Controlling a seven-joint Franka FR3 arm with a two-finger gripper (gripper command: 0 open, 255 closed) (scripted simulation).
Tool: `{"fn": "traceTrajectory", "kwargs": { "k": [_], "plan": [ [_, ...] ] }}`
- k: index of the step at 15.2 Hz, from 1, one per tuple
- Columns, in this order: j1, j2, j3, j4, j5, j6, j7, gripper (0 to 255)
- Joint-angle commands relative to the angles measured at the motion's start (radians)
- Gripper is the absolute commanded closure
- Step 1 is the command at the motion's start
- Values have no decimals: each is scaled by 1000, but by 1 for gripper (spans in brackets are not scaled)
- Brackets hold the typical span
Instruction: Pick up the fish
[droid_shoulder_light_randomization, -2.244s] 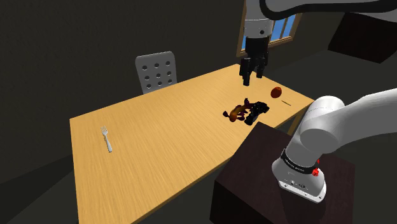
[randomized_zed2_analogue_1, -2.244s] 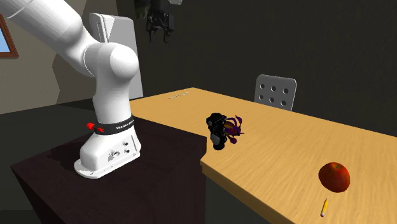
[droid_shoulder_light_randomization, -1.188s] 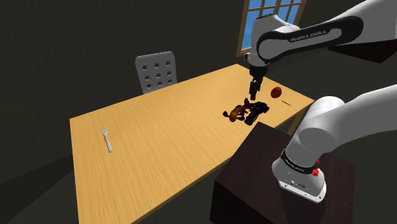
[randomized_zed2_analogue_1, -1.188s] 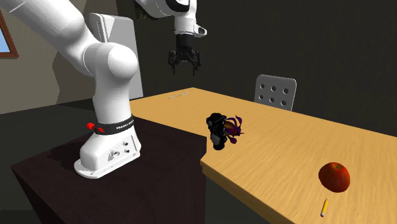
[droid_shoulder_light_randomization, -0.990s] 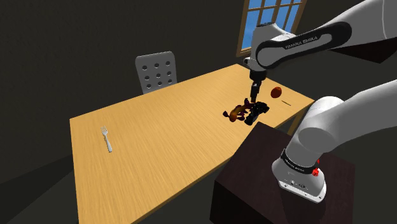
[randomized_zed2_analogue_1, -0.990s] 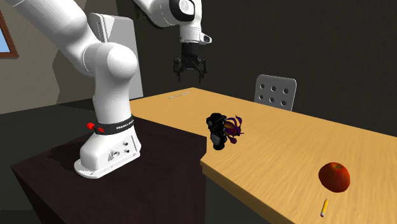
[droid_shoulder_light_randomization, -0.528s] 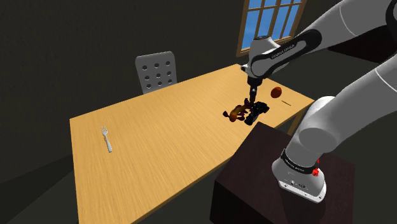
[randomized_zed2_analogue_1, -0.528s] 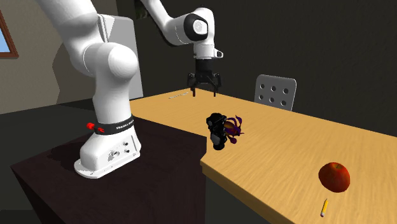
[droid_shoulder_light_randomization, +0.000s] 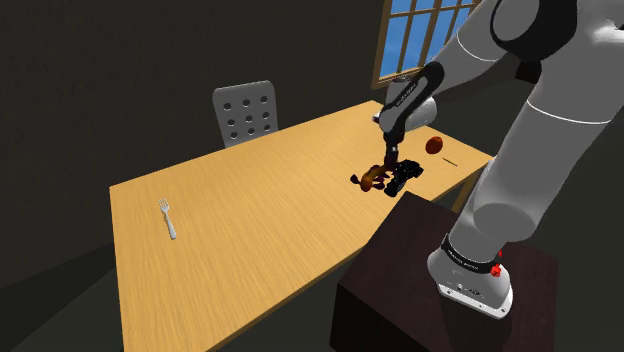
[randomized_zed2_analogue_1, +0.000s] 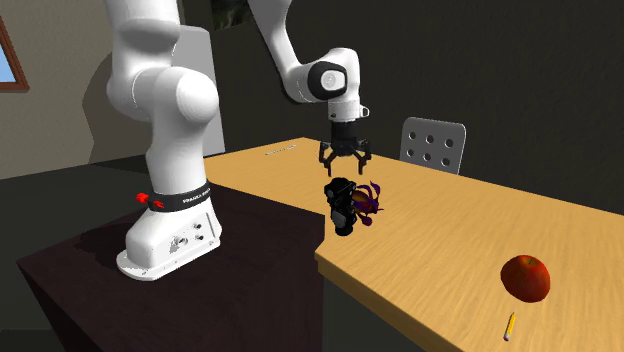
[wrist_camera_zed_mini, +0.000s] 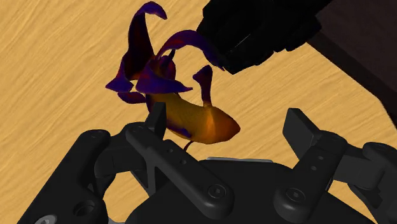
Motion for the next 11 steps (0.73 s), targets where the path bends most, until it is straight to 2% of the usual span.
{"fn": "traceTrajectory", "kwargs": {
  "k": [1, 4, 6, 7, 11],
  "plan": [
    [-7, 124, 9, 56, 149, 64, -167, 0],
    [-95, 270, 107, 142, 322, 123, -364, 0],
    [-169, 353, 183, 206, 392, 151, -462, 0],
    [-204, 393, 217, 240, 417, 162, -503, 0],
    [-237, 436, 256, 251, 445, 195, -523, 0]
  ]
}}
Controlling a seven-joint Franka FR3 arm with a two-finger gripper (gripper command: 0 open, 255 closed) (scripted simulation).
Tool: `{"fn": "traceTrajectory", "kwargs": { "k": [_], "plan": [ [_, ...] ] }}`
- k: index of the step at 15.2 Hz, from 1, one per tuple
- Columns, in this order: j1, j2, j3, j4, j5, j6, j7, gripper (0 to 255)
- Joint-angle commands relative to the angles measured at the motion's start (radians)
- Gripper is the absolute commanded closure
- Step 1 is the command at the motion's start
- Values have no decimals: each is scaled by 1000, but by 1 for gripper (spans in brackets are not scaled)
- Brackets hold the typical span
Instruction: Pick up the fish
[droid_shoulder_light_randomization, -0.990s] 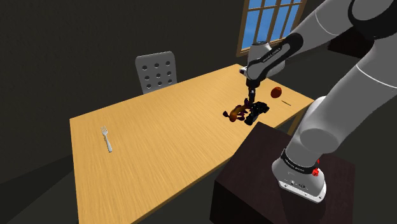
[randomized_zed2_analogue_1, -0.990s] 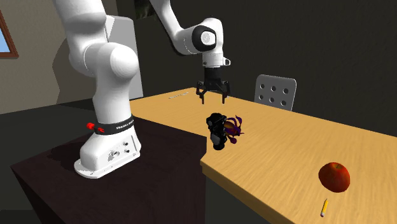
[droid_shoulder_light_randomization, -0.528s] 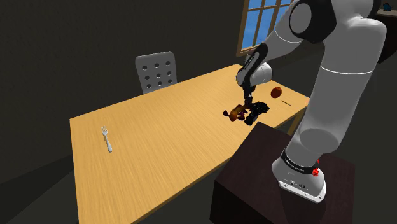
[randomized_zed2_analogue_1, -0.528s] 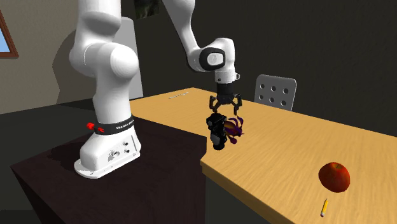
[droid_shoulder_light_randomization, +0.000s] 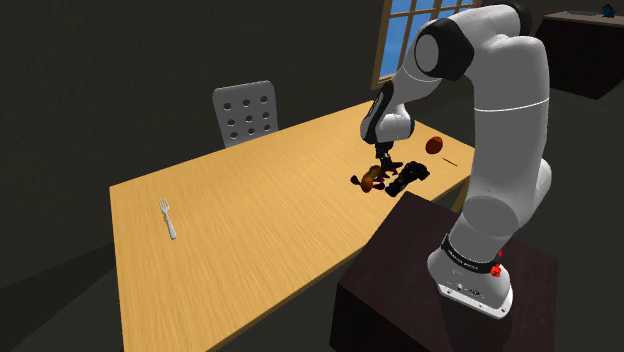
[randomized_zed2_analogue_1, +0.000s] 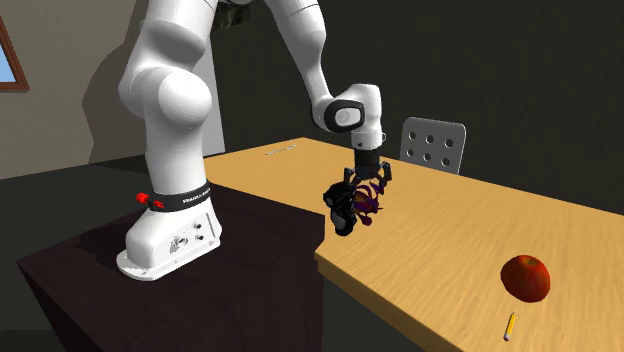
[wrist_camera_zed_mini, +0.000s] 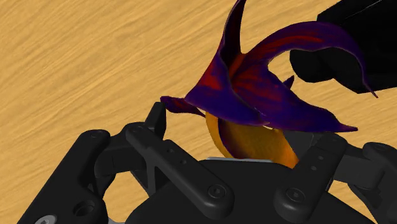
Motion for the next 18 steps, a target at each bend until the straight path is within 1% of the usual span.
{"fn": "traceTrajectory", "kwargs": {
  "k": [1, 4, 6, 7, 16, 18],
  "plan": [
    [-22, 31, 26, 10, 22, 22, -18, 0],
    [-55, 80, 65, 25, 52, 58, -38, 0],
    [-55, 80, 66, 25, 51, 58, -38, 0],
    [-55, 80, 65, 28, 51, 56, -37, 255],
    [-55, 80, 66, 25, 51, 58, -38, 255],
    [-37, 53, 43, 16, 36, 38, -27, 255]
  ]
}}
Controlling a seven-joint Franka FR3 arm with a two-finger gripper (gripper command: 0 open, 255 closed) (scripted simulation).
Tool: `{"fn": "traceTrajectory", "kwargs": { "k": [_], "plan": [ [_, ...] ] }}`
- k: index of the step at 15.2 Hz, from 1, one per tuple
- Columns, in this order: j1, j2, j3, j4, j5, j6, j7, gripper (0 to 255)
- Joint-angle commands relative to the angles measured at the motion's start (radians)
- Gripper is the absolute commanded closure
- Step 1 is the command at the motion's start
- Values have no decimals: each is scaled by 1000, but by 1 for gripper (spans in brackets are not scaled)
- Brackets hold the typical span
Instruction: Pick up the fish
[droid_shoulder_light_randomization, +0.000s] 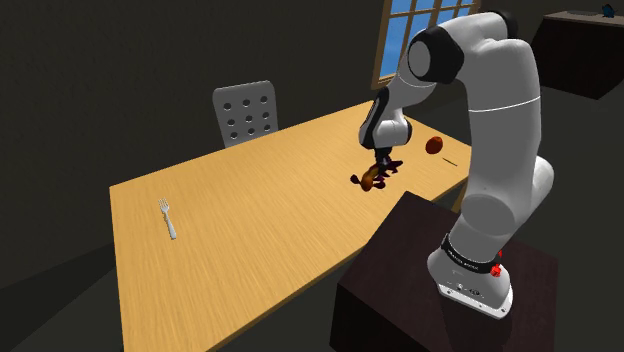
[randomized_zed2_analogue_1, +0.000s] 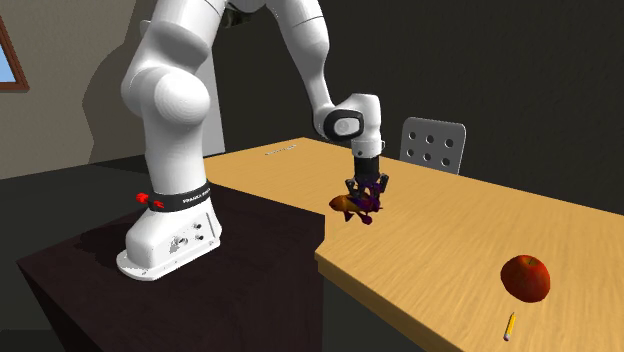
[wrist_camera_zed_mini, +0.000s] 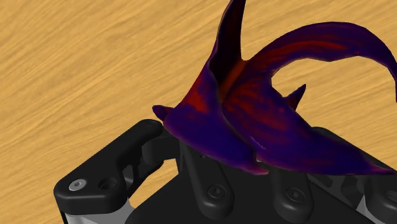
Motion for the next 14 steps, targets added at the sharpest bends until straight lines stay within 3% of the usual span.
{"fn": "traceTrajectory", "kwargs": {
  "k": [1, 14],
  "plan": [
    [18, -27, -22, -8, -16, -21, 11, 255],
    [124, -194, -156, -39, -150, -153, 99, 255]
  ]
}}
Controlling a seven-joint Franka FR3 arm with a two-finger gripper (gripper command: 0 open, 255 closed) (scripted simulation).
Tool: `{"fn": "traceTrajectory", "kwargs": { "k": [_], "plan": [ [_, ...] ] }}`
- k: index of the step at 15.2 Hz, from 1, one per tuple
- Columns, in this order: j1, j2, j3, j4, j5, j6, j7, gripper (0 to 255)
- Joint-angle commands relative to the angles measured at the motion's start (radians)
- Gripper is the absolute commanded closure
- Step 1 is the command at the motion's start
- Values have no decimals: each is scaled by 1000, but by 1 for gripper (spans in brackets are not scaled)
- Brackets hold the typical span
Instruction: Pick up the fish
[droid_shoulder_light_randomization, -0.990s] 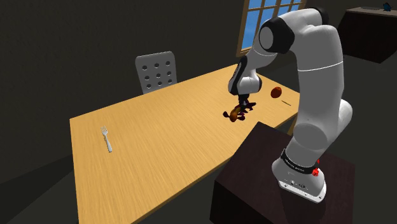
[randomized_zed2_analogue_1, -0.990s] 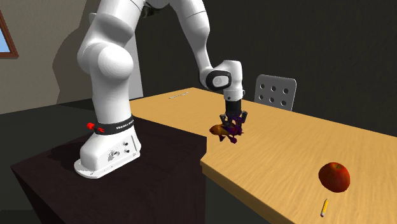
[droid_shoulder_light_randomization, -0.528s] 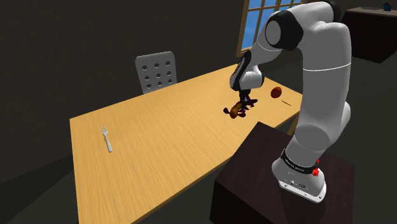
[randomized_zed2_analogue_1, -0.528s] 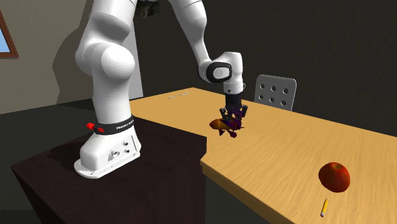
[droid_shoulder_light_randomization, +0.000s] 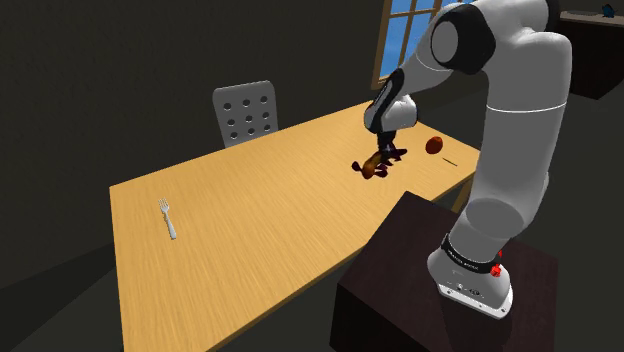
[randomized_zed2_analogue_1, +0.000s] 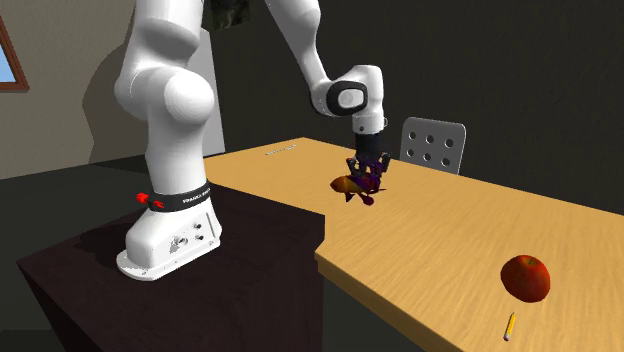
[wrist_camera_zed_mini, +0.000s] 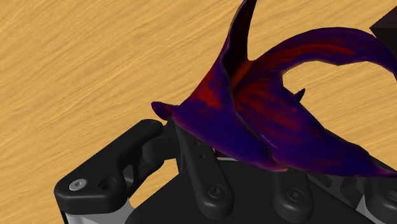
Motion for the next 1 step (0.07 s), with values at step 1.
{"fn": "traceTrajectory", "kwargs": {
  "k": [1],
  "plan": [
    [4, -8, -6, 1, -8, -8, 5, 255]
  ]
}}
